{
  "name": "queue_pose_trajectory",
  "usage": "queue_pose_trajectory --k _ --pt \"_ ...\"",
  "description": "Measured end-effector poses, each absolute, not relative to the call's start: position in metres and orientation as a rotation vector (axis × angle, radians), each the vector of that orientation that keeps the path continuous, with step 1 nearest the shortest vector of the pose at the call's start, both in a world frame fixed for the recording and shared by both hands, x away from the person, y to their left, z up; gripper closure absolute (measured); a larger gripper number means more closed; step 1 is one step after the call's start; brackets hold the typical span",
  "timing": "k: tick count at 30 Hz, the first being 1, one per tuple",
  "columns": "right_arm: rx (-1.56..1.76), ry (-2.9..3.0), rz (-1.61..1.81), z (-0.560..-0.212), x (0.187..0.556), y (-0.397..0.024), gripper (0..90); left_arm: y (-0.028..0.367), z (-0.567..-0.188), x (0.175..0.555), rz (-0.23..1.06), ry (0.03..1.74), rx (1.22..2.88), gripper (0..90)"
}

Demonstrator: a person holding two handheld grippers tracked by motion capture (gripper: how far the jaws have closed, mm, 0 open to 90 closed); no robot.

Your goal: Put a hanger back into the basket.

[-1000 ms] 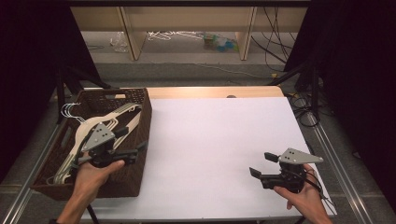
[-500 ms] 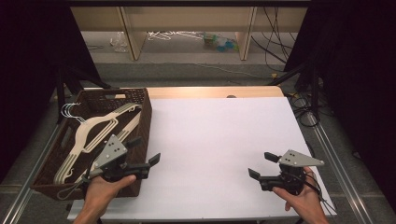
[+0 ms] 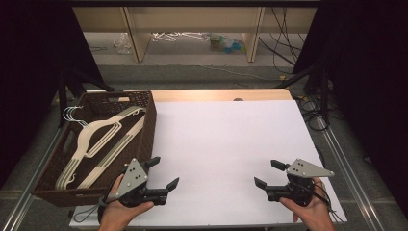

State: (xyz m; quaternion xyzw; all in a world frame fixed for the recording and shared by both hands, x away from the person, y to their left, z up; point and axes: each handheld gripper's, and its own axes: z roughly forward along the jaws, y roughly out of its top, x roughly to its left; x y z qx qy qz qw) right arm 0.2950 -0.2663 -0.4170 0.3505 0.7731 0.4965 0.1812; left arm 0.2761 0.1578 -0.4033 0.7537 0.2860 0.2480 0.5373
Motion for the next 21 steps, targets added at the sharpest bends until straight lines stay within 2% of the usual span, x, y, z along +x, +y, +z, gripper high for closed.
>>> queue_pose_trajectory --k 7,21 --pt "0.969 2.198 1.386 -0.417 0.284 -0.265 16.8 0.162 -0.419 0.273 0.586 0.692 1.804 16.4" --pt "0.943 2.186 1.398 -0.419 0.275 -0.265 16.7 0.167 -0.419 0.272 0.594 0.698 1.766 16.3"
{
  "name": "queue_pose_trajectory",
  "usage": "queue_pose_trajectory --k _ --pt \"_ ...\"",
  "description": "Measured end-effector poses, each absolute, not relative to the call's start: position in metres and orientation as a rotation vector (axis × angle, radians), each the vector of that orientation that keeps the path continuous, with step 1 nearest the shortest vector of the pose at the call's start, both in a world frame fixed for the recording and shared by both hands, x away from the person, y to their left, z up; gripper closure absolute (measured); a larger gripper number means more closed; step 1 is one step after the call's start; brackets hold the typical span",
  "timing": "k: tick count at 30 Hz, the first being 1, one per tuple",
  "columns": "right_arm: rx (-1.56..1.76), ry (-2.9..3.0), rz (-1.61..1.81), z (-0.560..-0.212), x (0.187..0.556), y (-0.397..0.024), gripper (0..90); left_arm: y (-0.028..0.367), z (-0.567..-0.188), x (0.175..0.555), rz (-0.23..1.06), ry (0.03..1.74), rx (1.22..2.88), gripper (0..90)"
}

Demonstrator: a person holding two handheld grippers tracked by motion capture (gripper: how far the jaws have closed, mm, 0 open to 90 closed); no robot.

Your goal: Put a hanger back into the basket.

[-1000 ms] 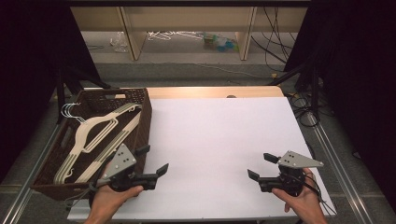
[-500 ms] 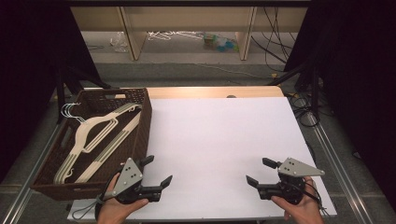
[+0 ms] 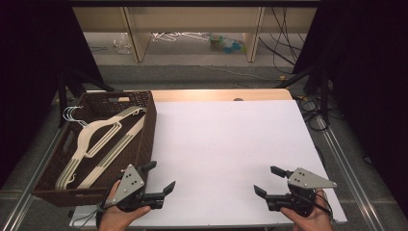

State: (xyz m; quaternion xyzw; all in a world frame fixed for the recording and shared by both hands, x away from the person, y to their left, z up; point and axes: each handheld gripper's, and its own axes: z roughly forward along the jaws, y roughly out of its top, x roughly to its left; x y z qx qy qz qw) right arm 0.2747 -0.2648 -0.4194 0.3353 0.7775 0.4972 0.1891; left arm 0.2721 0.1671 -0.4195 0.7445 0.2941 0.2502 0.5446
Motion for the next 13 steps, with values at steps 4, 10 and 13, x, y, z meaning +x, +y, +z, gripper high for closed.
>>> queue_pose_trajectory --k 4,10,13 --pt "0.943 2.167 1.412 -0.4184 0.2739 -0.2652 16.7 0.1674 -0.4212 0.2736 0.586 0.697 1.764 16.3" --pt "0.933 2.177 1.412 -0.4196 0.2749 -0.2644 16.7 0.1677 -0.4227 0.2740 0.577 0.707 1.772 16.3" --pt "0.932 2.177 1.410 -0.4197 0.2749 -0.2644 16.7 0.1671 -0.4237 0.2743 0.572 0.711 1.777 16.3"
